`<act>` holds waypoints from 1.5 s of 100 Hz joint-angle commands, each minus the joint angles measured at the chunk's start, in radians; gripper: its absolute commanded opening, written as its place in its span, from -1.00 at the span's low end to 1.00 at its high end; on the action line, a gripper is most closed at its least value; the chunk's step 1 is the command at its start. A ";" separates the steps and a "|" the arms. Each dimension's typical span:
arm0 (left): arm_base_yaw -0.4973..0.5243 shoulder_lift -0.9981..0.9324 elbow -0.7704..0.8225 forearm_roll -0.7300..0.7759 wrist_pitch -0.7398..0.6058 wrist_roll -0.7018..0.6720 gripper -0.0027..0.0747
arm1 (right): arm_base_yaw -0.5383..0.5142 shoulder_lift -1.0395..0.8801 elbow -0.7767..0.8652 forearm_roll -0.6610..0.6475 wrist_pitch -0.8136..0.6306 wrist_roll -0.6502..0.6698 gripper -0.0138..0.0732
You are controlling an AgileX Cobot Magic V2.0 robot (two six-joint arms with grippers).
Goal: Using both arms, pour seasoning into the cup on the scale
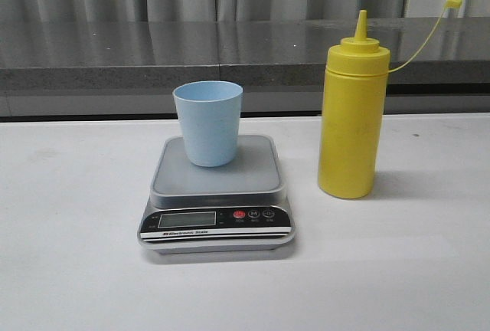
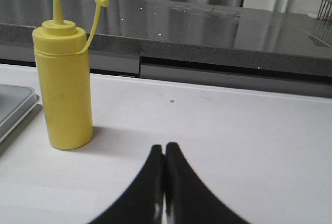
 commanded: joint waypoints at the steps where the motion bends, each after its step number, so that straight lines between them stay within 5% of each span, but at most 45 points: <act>1: 0.001 0.012 0.002 0.051 -0.111 0.001 -0.98 | -0.005 -0.018 -0.022 -0.013 -0.075 0.000 -0.84; 25: 0.074 0.007 0.133 0.060 -0.248 0.001 -0.98 | -0.005 -0.018 -0.022 -0.013 -0.075 0.000 -0.84; 83: 0.161 -0.209 0.394 0.056 -0.262 -0.095 -0.98 | -0.005 -0.018 -0.022 -0.013 -0.075 0.000 -0.84; 150: 0.161 -0.209 0.394 0.058 -0.228 -0.109 -0.98 | -0.005 -0.018 -0.022 -0.013 -0.075 0.000 -0.84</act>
